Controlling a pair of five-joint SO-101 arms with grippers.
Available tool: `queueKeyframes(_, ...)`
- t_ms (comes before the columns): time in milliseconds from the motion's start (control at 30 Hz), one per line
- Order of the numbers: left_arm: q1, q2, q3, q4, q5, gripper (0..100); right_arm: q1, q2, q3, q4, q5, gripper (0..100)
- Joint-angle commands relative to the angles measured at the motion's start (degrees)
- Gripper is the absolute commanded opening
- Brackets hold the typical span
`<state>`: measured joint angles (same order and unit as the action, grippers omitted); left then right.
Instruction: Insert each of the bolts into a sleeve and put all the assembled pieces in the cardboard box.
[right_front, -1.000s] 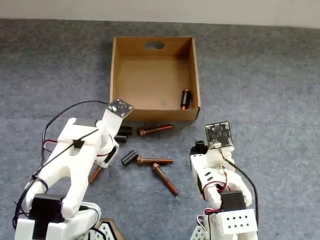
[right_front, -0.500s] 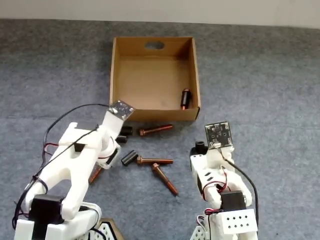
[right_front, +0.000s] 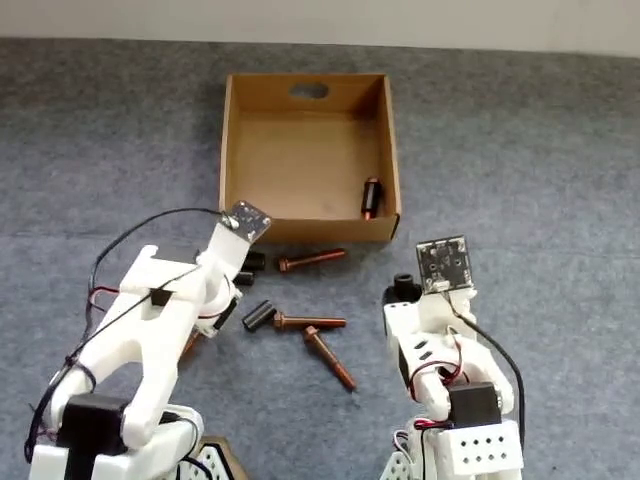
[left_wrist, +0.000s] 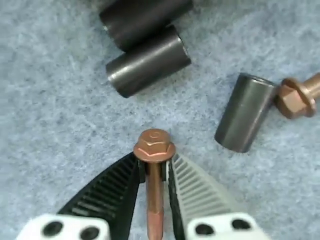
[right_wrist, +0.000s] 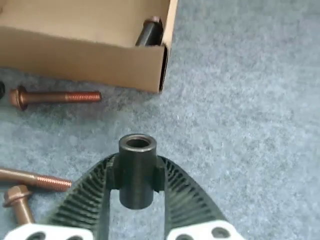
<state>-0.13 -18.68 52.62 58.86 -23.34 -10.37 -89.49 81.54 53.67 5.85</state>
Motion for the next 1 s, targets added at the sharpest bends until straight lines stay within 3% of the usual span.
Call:
queueKeyframes(0,0.04,-11.12,-5.58,7.03,0.09,1,-2.24,-0.57,-6.37,0.13,-0.18,0.5)
queueKeyframes(133,0.04,-27.82,-8.22,12.66,0.09,1,-6.55,-0.57,-9.1,0.13,-0.53,0.5)
queueKeyframes(300,0.4,-46.02,-8.13,9.85,0.88,1,-18.51,-0.57,-12.18,-0.4,-0.62,0.5)
queueKeyframes(400,0.4,-52.53,-8.57,6.86,8.79,1,-22.64,-0.57,-12.09,-5.23,-0.62,0.5)
queueKeyframes(567,0.57,-55.25,-8.48,-0.18,19.34,1,-23.25,-0.48,-5.41,-23.52,-0.62,0.5)
queueKeyframes(700,3.56,-55.78,-8.13,-9.93,20.66,1,-23.25,-0.48,0.75,-36.26,-0.62,0.5)
queueKeyframes(967,15.52,-55.25,-8.22,-22.42,20.92,1,-23.16,-0.57,4.09,-40.4,-0.62,0.5)
